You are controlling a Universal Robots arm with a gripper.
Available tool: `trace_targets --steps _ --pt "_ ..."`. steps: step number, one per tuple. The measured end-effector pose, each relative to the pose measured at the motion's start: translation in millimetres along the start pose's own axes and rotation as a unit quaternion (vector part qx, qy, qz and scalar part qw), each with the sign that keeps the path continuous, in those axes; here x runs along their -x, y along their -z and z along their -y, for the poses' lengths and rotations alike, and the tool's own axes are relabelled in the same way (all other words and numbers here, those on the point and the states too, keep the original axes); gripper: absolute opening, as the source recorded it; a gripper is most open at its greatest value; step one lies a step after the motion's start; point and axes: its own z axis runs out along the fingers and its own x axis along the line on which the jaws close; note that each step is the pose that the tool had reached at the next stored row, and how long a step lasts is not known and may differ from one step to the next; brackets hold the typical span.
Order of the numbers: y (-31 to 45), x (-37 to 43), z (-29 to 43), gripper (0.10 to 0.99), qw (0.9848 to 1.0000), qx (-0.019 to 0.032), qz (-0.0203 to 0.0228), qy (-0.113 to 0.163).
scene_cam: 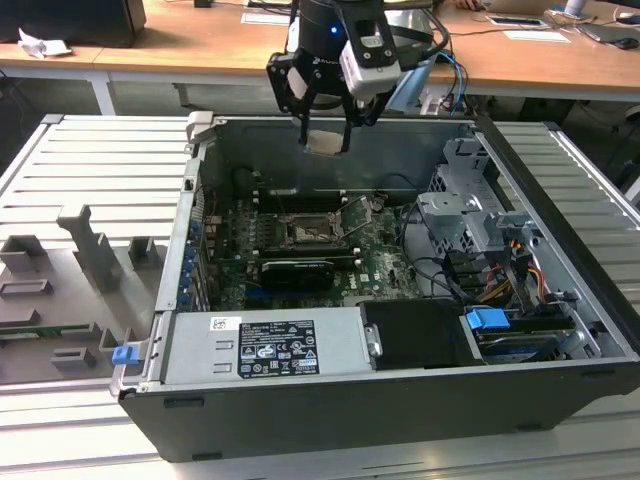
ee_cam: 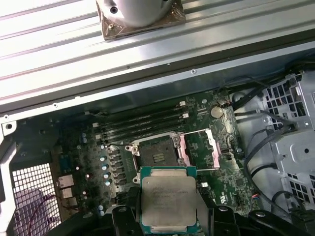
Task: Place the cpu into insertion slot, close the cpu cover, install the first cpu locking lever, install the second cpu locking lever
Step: 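Place the cpu into insertion slot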
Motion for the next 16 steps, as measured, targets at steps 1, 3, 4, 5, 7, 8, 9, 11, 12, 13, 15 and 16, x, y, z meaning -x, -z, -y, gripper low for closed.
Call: trace_targets --steps 1,3,4,5,7,8,9,11,12,13,15,16 --pt "-0.1 0.0 0.0 0.541 1.0000 0.0001 0.0007 -0.007" --pt "-0.2 0.0 0.0 0.541 0.9997 0.0004 0.0021 -0.023" --pt "-0.3 0.0 0.0 0.541 0.9996 0.0005 0.0026 -0.029" --pt "-0.4 0.0 0.0 0.541 0.9994 0.0006 0.0031 -0.034" --pt "-0.4 0.0 0.0 0.541 0.9991 0.0007 0.0039 -0.043" --pt "-0.5 0.0 0.0 0.541 0.9988 0.0008 0.0044 -0.048" --pt "-0.6 -0.1 0.1 0.541 0.9985 0.0009 0.0049 -0.054" --pt "-0.6 -0.4 0.2 0.541 0.9980 0.0011 0.0057 -0.063" --pt "-0.6 -0.4 0.2 0.541 0.9978 0.0012 0.0060 -0.066" --pt "-0.6 -0.5 0.2 0.541 0.9977 0.0013 0.0061 -0.068" --pt "-0.7 -0.5 0.2 0.541 0.9972 0.0014 0.0067 -0.074" --pt "-0.7 -0.6 0.2 0.541 0.9970 0.0014 0.0069 -0.077"
